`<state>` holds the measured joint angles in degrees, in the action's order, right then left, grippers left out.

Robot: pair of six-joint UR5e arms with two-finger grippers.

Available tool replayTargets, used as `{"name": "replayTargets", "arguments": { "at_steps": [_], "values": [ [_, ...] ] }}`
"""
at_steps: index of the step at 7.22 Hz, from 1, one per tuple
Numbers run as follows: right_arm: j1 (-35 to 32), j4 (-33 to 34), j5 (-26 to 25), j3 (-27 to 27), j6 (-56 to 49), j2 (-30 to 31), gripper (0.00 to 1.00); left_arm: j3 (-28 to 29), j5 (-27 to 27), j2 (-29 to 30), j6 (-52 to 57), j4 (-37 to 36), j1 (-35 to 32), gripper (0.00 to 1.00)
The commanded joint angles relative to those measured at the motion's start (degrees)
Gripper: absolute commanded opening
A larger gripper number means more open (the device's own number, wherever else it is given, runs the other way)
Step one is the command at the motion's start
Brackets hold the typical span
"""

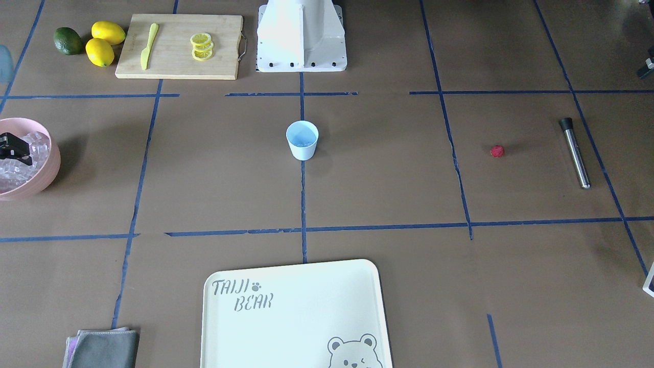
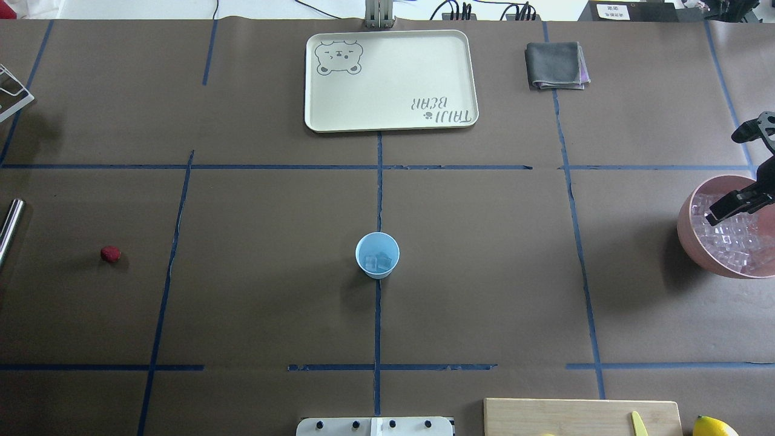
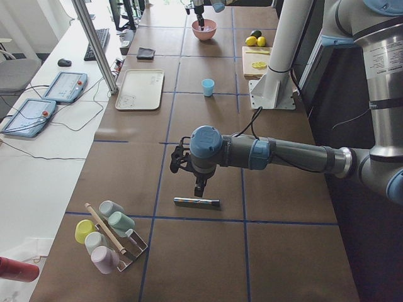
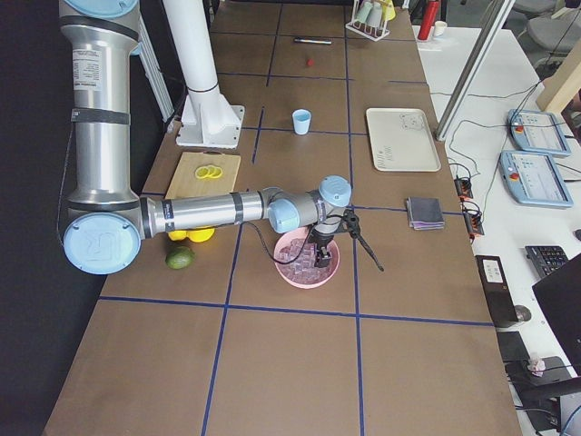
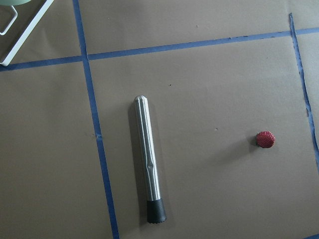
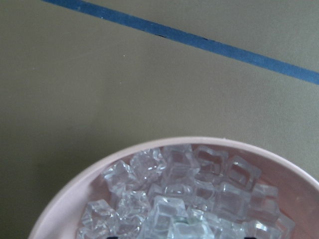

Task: Mash ice and strawberries in cup
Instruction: 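Lower the right gripper into the bowl and grasp a third ice cube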

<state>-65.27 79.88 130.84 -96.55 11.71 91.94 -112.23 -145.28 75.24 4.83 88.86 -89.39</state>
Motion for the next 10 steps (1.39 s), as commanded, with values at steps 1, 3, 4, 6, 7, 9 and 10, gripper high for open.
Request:
{"name": "replayTargets", "arguments": {
  "at_steps": [1, 3, 4, 6, 7, 9, 10],
  "values": [
    [0.1, 0.0, -0.2, 0.1, 0.1, 0.2, 0.61, -0.1, 0.0, 0.0, 0.0, 0.0, 0.0, 1.00],
    [0.0, 0.0, -0.1, -0.1, 0.1, 0.2, 0.06, -0.3, 0.0, 0.0, 0.0, 0.0, 0.0, 1.00],
    [0.0, 0.0, -0.1, -0.3, 0.1, 0.2, 0.00, -0.4, 0.0, 0.0, 0.0, 0.0, 0.0, 1.00],
    [-0.6, 0.7, 0.5, -3.2, 0.1, 0.1, 0.00, -0.4, 0.0, 0.0, 0.0, 0.0, 0.0, 1.00],
    [-1.0, 4.0, 0.6, -8.3, 0.2, 0.0, 0.00, -0.5, -0.1, 0.0, 0.0, 0.0, 0.0, 1.00],
    [-0.3, 12.1, 0.8, -17.8, 8.6, -3.9, 0.00, -0.4, -0.1, 0.0, 0.0, 0.0, 0.0, 1.00],
    [3.4, 11.9, 2.4, -20.8, 20.3, -6.0, 0.00, -0.4, -0.1, 0.0, 0.0, 0.0, 0.0, 1.00]
  ]
}}
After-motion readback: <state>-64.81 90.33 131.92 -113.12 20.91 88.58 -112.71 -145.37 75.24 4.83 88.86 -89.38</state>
